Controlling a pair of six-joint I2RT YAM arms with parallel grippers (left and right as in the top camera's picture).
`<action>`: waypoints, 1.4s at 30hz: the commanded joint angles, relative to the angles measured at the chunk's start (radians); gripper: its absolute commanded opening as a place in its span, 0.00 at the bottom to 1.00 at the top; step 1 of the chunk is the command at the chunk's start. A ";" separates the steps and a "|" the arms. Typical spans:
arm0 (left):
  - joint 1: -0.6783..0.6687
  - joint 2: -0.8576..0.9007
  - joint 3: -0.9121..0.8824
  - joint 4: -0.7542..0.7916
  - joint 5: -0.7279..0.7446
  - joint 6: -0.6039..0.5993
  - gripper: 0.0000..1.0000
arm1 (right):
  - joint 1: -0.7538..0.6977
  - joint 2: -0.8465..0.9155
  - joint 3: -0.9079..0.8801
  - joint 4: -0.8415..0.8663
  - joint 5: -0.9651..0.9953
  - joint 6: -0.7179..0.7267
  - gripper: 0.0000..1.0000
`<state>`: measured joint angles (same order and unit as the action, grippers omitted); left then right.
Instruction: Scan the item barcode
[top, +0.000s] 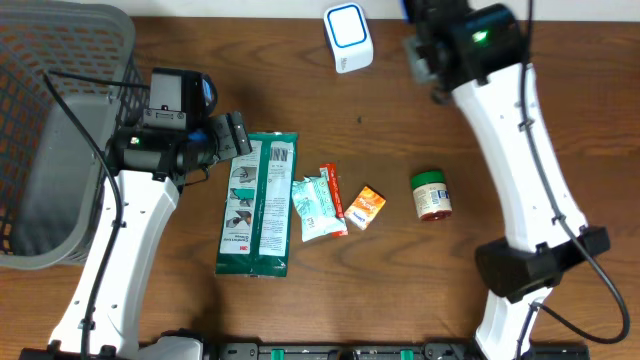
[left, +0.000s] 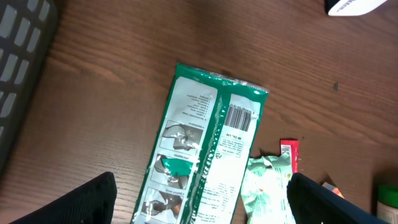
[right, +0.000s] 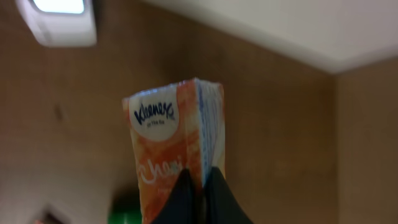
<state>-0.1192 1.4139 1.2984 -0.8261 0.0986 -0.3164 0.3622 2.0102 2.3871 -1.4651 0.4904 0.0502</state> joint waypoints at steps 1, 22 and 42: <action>0.003 0.005 0.001 0.000 -0.006 0.009 0.88 | -0.096 0.024 -0.032 -0.082 -0.175 0.124 0.01; 0.003 0.005 0.001 0.000 -0.006 0.009 0.88 | -0.575 0.027 -0.830 0.393 -0.234 0.187 0.01; 0.003 0.005 0.001 0.000 -0.006 0.009 0.88 | -0.827 0.022 -0.803 0.399 -0.397 0.249 0.99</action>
<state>-0.1192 1.4139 1.2984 -0.8265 0.0986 -0.3164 -0.4587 2.0228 1.4822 -1.0130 0.1303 0.2852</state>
